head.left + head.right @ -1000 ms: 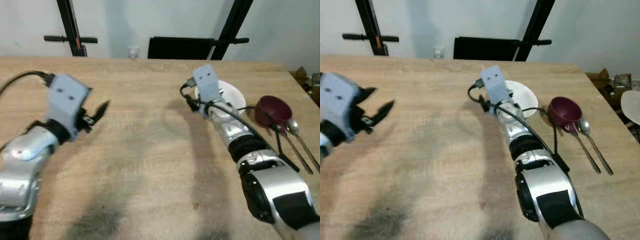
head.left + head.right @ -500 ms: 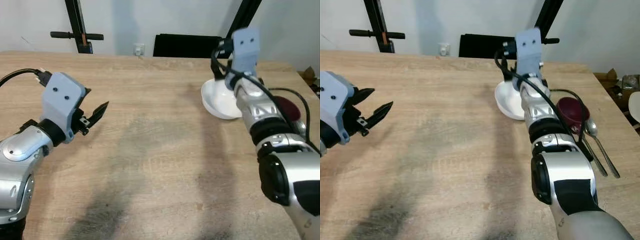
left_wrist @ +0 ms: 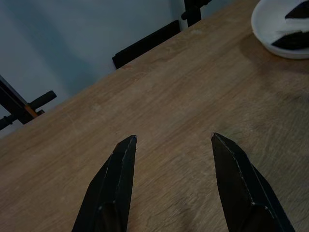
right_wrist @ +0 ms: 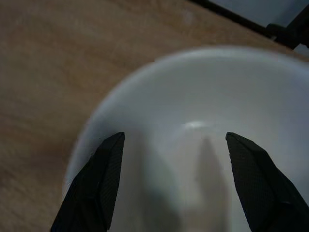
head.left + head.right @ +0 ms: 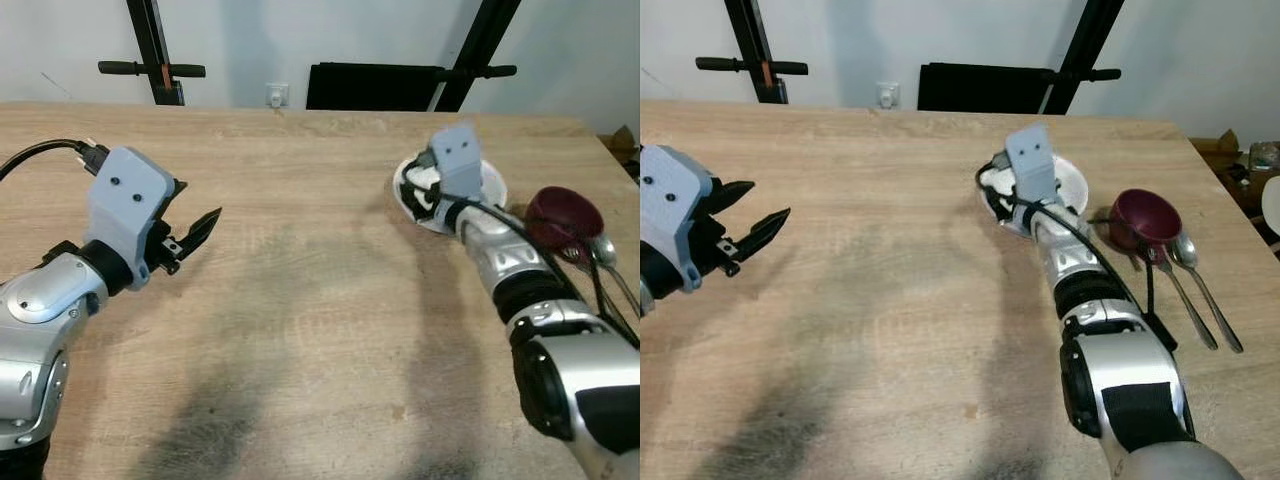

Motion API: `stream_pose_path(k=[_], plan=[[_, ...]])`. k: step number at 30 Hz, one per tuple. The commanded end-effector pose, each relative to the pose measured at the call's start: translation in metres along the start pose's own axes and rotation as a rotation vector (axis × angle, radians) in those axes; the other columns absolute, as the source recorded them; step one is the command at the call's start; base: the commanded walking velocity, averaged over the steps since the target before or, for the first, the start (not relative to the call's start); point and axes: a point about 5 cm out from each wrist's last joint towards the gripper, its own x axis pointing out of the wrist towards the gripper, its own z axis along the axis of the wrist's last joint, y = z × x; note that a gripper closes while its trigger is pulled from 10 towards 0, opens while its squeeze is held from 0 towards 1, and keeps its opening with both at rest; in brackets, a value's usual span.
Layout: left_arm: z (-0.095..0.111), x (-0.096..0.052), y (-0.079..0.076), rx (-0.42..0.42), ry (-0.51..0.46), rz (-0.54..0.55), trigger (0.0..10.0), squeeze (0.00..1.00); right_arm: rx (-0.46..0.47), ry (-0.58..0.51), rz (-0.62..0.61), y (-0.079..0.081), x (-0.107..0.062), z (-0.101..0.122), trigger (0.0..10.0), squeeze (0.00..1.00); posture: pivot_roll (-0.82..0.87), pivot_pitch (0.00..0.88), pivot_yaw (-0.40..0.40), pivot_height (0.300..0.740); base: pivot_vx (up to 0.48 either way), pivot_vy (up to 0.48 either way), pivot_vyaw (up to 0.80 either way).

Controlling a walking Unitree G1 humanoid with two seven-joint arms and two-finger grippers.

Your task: Setting the table

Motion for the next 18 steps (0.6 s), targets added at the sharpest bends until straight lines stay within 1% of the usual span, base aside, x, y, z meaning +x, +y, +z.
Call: stream_pose_path(k=[1,5,7,9,11,12,14,15,17,18], plan=[[-0.002,0.002,-0.002,-0.001,0.020,-0.021,10.0,0.00,-0.025,0.063,-0.024,0.001,-0.002,-0.017,10.0,0.00,0.06,0.103,0.010,0.740,0.000,0.000,0.00],[-0.001,0.002,-0.001,0.000,0.019,-0.019,10.0,0.00,-0.035,0.082,-0.039,0.001,-0.003,-0.021,10.0,0.00,0.06,0.103,0.010,0.740,0.000,0.000,0.00],[-0.001,0.002,-0.001,0.000,0.017,-0.012,10.0,0.00,-0.071,0.084,-0.049,-0.001,-0.003,-0.020,10.0,0.00,0.06,0.103,0.010,0.740,0.000,0.000,0.00],[-0.001,0.002,-0.001,0.000,0.017,-0.010,10.0,0.00,-0.077,0.085,-0.051,-0.001,-0.003,-0.020,10.0,0.00,0.06,0.103,0.010,0.740,0.000,0.000,0.00],[-0.001,0.003,-0.002,-0.001,0.018,-0.009,10.0,0.00,-0.045,0.103,-0.048,0.000,-0.003,-0.022,10.0,0.00,0.07,0.102,0.003,0.740,0.000,0.000,0.00],[-0.002,0.003,-0.003,-0.002,0.018,-0.009,10.0,0.00,-0.035,0.117,-0.039,0.002,-0.003,-0.025,10.0,0.00,0.07,0.102,0.003,0.740,0.000,0.000,0.00],[-0.002,0.003,-0.003,0.000,0.021,-0.005,10.0,0.00,0.022,0.142,0.043,0.014,-0.002,-0.030,10.0,0.00,0.07,0.103,0.001,0.740,0.000,0.000,0.00],[-0.002,0.003,-0.003,0.001,0.022,-0.004,10.0,0.00,0.031,0.146,0.093,0.021,-0.002,-0.031,10.0,0.00,0.07,0.103,0.001,0.740,0.000,0.000,0.00],[-0.002,0.003,-0.003,0.001,0.022,-0.004,10.0,0.00,0.031,0.146,0.093,0.021,-0.002,-0.031,10.0,0.00,0.07,0.103,0.001,0.740,0.000,0.000,0.00],[-0.002,0.003,-0.003,0.001,0.023,-0.003,10.0,0.00,0.053,0.141,0.144,0.029,-0.002,-0.032,10.0,0.00,0.07,0.104,0.001,0.740,0.000,0.000,0.00]])
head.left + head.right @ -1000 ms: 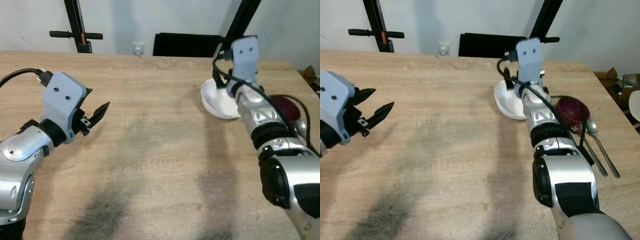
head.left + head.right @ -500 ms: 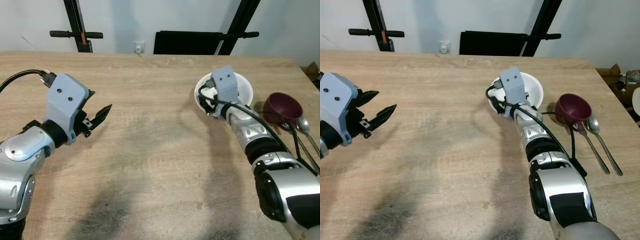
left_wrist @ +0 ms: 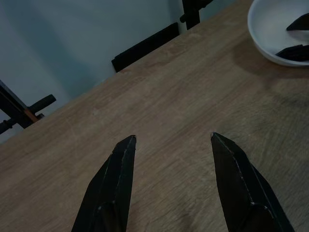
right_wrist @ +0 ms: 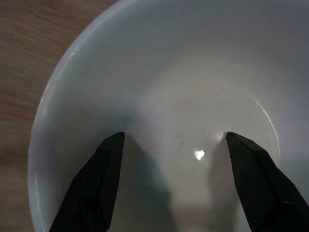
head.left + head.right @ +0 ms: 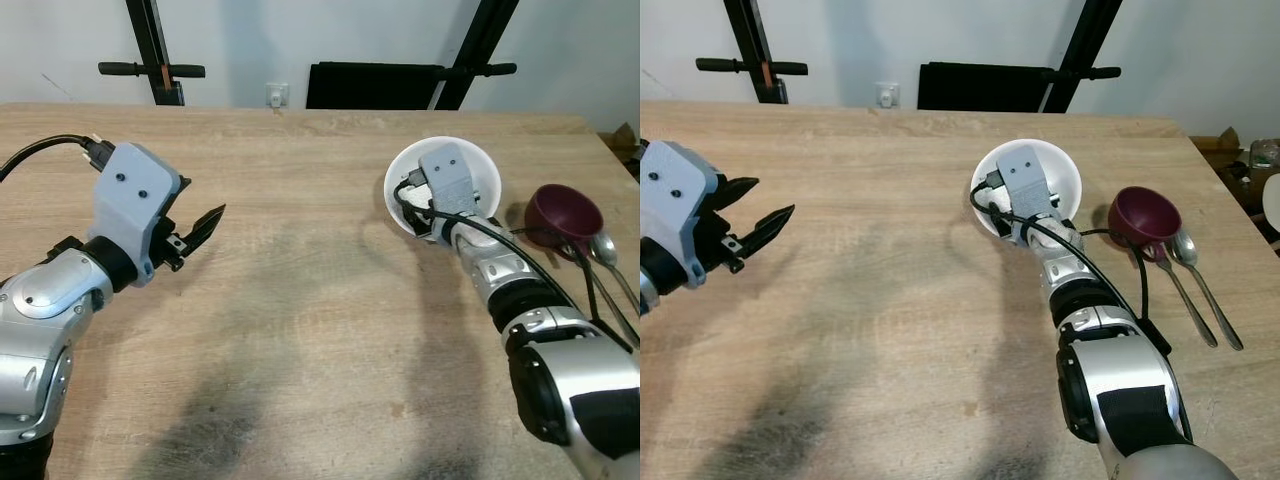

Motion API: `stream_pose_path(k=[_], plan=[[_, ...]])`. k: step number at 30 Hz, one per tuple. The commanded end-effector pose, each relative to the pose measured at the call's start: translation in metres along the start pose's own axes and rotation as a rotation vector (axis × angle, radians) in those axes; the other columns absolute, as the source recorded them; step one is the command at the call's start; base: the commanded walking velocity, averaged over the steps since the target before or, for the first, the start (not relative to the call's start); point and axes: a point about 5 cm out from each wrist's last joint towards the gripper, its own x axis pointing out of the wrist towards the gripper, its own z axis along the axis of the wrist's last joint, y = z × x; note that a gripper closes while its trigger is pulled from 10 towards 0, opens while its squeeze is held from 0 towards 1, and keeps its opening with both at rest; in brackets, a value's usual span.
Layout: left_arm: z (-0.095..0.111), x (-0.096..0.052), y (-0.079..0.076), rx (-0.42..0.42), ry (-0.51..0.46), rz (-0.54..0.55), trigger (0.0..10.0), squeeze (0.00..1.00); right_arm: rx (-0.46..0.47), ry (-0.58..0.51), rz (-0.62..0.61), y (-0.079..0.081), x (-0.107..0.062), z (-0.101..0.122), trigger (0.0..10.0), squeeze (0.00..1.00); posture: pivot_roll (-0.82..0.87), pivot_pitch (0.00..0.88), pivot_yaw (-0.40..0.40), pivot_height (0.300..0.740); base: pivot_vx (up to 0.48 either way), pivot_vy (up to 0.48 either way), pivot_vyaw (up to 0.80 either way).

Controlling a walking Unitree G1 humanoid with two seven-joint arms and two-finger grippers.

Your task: Setting the table

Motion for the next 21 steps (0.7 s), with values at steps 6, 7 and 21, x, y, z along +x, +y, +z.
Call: stream_pose_path(k=[6,7,21], plan=[[-0.003,-0.001,0.001,-0.001,0.026,0.000,10.0,0.00,0.048,0.027,0.368,0.060,0.000,-0.018,10.0,0.00,0.07,0.107,-0.001,0.740,0.000,0.000,0.00],[-0.003,-0.001,0.001,-0.001,0.026,0.000,10.0,0.00,0.048,0.027,0.368,0.060,0.000,-0.018,10.0,0.00,0.07,0.107,-0.001,0.740,0.000,0.000,0.00],[-0.003,-0.006,0.019,-0.009,0.046,-0.025,10.0,0.00,-0.183,-0.064,0.884,0.109,-0.063,-0.028,10.0,0.00,0.05,0.109,-0.003,0.740,0.000,0.000,0.00]])
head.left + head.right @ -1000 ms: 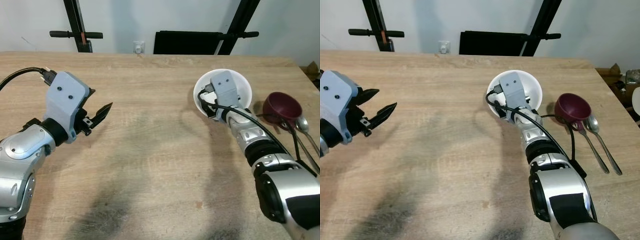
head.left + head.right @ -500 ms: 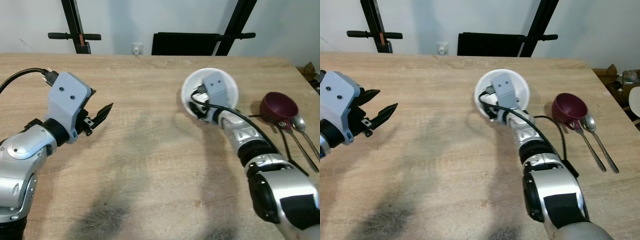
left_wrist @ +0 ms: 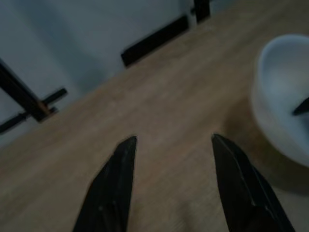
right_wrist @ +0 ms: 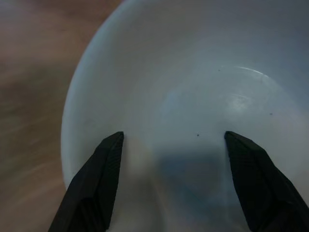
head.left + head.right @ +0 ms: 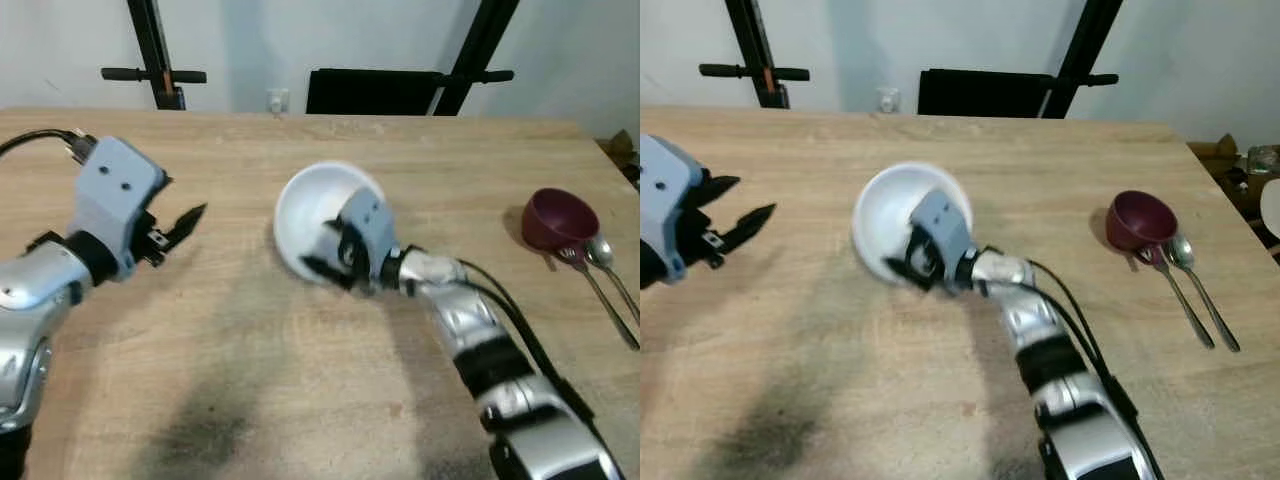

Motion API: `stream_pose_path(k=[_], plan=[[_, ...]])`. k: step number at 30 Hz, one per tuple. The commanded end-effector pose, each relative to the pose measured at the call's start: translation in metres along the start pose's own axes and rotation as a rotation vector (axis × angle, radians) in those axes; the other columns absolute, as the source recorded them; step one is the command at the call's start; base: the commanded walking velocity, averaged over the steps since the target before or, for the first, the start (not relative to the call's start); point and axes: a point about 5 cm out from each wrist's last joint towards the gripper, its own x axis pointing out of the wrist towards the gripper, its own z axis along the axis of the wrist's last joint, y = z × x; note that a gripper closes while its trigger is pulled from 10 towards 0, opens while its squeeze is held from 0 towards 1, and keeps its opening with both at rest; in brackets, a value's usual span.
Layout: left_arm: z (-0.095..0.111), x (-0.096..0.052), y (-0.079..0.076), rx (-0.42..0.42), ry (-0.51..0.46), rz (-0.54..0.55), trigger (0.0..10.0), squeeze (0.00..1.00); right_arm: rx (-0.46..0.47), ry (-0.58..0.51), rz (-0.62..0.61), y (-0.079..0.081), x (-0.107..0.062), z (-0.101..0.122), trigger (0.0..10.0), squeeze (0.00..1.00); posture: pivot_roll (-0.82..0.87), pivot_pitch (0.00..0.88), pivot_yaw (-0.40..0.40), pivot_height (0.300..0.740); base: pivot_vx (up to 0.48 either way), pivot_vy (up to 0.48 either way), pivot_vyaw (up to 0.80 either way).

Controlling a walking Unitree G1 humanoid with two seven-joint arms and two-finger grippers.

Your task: Setting the table

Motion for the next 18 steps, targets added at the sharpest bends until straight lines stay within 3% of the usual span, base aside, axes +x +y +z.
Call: stream_pose_path(k=[1,5,9,10,11,12,15,18], plan=[[-0.002,-0.001,0.000,-0.032,0.008,-0.038,10.0,0.00,0.034,0.098,0.120,0.021,-0.012,-0.018,10.0,0.00,0.05,0.106,-0.002,0.740,0.000,0.000,0.00],[-0.002,0.000,0.002,-0.036,0.009,-0.041,10.0,0.00,0.008,0.082,0.162,0.025,-0.024,-0.009,10.0,0.00,0.05,0.105,-0.001,0.740,0.000,0.000,0.00],[-0.002,0.007,-0.006,-0.062,-0.006,-0.081,10.0,0.00,-0.039,-0.039,0.187,0.027,-0.042,0.028,10.0,0.00,0.03,0.099,0.006,0.740,0.000,0.000,0.00],[-0.001,0.009,-0.011,-0.085,-0.016,-0.101,10.0,0.00,-0.011,-0.104,0.113,0.017,-0.041,0.039,10.0,0.00,0.03,0.097,0.008,0.740,0.000,0.000,0.00],[-0.001,0.009,-0.011,-0.085,-0.016,-0.101,10.0,0.00,-0.011,-0.104,0.113,0.017,-0.041,0.039,10.0,0.00,0.03,0.097,0.008,0.740,0.000,0.000,0.00],[0.000,0.010,-0.015,-0.115,-0.029,-0.126,10.0,0.00,0.023,-0.172,0.026,0.004,-0.038,0.048,10.0,0.00,0.03,0.096,0.008,0.740,0.000,0.000,0.00],[0.006,0.012,-0.033,-0.165,-0.070,-0.259,10.0,0.00,0.074,-0.315,-0.176,-0.023,-0.038,0.070,10.0,0.00,0.03,0.088,0.013,0.740,0.000,0.000,0.00],[0.012,0.007,-0.040,-0.189,-0.093,-0.356,10.0,0.00,0.100,-0.397,-0.239,-0.031,-0.041,0.085,10.0,0.00,0.03,0.088,0.013,0.740,0.000,0.000,0.00]])
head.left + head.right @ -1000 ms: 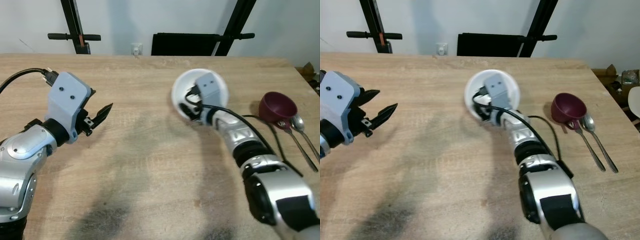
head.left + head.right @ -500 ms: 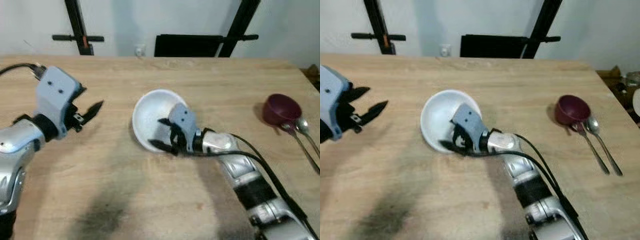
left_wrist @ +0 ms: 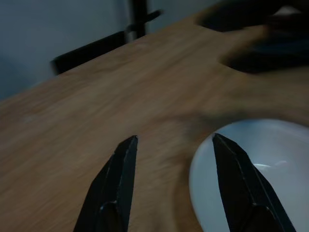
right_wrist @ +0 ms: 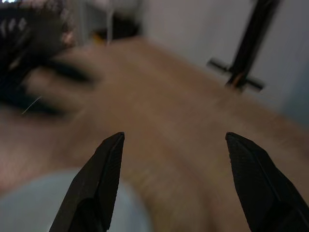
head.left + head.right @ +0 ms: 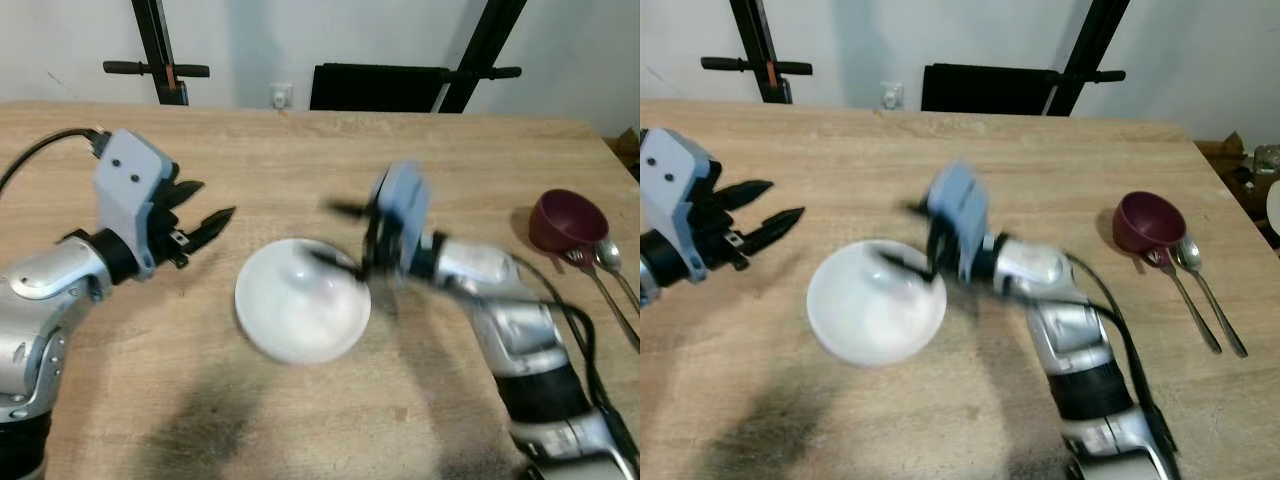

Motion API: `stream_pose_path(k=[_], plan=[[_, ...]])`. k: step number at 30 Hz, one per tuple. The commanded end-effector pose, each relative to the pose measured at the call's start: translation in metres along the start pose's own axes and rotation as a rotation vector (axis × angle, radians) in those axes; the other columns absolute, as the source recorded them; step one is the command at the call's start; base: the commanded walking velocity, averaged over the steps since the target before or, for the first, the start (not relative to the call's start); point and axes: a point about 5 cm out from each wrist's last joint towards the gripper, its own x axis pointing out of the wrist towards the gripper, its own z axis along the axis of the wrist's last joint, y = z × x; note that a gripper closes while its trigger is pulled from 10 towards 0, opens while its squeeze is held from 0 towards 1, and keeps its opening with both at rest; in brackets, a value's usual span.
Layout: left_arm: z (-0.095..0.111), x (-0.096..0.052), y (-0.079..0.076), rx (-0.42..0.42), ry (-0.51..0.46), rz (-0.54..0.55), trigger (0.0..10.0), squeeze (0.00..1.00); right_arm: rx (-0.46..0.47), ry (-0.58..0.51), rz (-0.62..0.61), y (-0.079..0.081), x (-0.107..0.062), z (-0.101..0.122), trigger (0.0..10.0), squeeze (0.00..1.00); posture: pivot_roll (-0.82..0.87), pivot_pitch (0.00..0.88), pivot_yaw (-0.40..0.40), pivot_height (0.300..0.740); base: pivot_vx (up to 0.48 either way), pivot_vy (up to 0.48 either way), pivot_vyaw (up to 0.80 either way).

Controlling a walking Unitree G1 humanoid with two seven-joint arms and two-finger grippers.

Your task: Setting the table

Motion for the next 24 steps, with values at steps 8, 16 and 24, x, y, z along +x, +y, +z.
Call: stream_pose_path(k=[8,16,24], plan=[[-0.008,-0.017,-0.013,0.037,0.100,-0.160,10.0,0.00,0.073,0.191,-0.202,-0.023,-0.030,-0.018,10.0,0.00,0.04,0.079,0.014,0.740,0.000,0.000,0.00],[-0.031,-0.009,-0.020,0.057,0.185,-0.131,10.0,0.00,0.167,0.369,-0.264,-0.018,-0.065,-0.054,10.0,0.24,0.02,0.076,0.014,0.740,0.000,0.000,0.00],[-0.031,-0.010,-0.019,0.058,0.190,-0.130,10.0,0.00,0.389,0.270,-0.217,-0.007,-0.075,-0.038,10.0,1.00,0.00,0.090,0.020,0.740,0.000,0.000,0.00]])
